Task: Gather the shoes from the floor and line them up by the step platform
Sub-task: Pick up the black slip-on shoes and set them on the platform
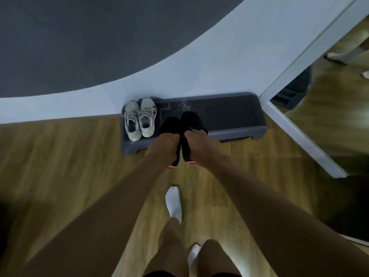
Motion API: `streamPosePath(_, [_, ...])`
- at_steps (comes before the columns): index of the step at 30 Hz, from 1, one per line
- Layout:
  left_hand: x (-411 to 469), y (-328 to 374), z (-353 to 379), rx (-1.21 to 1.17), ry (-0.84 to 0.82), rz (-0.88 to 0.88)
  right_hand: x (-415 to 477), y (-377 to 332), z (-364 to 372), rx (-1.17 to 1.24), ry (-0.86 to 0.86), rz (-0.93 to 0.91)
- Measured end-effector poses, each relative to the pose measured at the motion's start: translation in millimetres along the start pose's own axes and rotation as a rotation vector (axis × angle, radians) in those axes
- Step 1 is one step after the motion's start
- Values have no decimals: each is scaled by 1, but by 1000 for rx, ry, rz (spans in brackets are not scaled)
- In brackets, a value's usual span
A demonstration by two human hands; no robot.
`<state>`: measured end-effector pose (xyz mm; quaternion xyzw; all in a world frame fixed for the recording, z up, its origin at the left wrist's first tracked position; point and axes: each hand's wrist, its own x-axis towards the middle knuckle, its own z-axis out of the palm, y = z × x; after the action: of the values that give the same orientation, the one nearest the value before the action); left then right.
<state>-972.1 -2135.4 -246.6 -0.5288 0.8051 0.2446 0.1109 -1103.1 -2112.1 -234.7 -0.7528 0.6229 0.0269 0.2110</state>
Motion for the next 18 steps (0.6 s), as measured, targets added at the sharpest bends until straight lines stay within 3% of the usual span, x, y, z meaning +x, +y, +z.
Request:
streamPosePath(8, [145, -54, 66, 165, 62, -67, 131, 66, 74, 29, -29, 30])
streamPosePath(18, [292, -116, 172, 113, 4, -116, 267, 129, 191, 12, -44, 67])
